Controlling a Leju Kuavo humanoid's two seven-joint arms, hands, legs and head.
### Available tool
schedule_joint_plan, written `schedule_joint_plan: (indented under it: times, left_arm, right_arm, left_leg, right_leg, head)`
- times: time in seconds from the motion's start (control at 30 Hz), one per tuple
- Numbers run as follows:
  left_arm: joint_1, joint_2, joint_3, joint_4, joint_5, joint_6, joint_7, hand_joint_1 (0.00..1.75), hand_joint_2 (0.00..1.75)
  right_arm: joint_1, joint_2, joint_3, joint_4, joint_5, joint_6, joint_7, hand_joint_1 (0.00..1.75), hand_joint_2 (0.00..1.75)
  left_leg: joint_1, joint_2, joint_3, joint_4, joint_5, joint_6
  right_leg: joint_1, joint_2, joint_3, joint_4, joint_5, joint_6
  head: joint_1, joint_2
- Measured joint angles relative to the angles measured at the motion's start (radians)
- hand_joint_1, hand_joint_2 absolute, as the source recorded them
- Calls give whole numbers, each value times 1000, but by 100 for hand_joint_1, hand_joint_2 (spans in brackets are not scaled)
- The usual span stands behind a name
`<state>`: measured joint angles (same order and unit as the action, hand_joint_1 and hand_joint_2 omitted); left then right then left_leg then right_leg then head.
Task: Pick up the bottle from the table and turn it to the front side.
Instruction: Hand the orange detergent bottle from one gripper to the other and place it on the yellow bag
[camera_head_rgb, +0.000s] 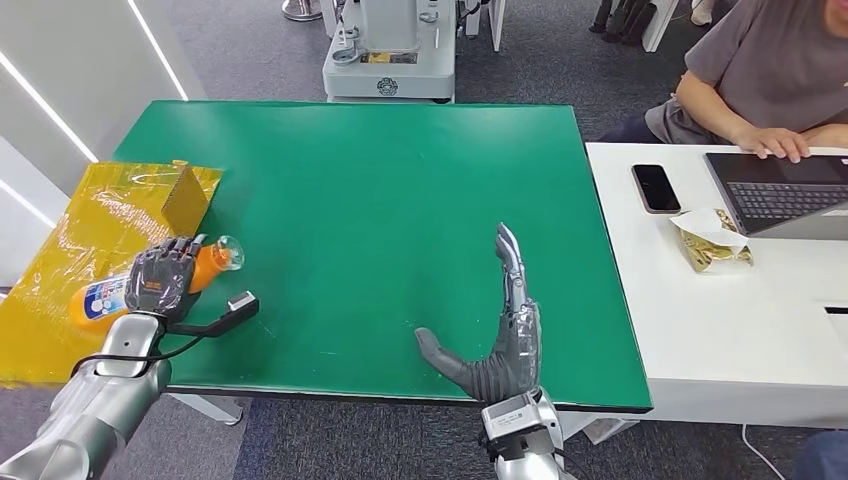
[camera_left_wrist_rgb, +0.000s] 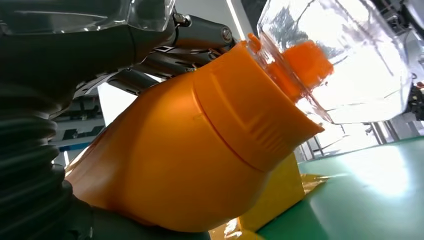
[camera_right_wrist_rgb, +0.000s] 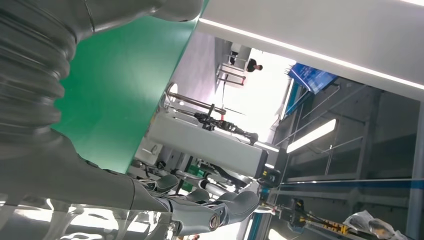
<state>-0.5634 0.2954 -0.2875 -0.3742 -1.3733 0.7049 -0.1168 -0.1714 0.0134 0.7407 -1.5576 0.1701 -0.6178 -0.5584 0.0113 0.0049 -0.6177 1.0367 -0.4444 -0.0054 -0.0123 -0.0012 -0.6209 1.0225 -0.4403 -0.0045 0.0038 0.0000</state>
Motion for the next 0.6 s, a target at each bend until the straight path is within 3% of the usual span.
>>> schedule_joint_plan:
  times: [0.07, 0.2, 0.6]
  left_arm:
    - [9, -1, 1, 0, -8, 2, 12, 166, 175]
    - [18, -14, 19, 1, 14, -6, 38, 0, 175]
    - [59, -58, 138, 22, 54, -21, 100, 0, 175]
  right_arm:
    - [0, 0, 1, -2, 2, 2, 1, 0, 175]
    - [0, 1, 2, -3, 7, 15, 6, 0, 175]
    - [-3, 21, 2, 8, 20, 52, 15, 0, 175]
  left_leg:
    - [0, 0, 0, 0, 0, 0]
    - [0, 0, 0, 0, 0, 0]
    - [0, -1, -1, 0, 0, 0]
  right_leg:
    - [0, 0, 0, 0, 0, 0]
    - [0, 0, 0, 0, 0, 0]
    - [0, -1, 0, 0, 0, 0]
  head:
    - [0, 0]
    - [0, 0]
    - [0, 0]
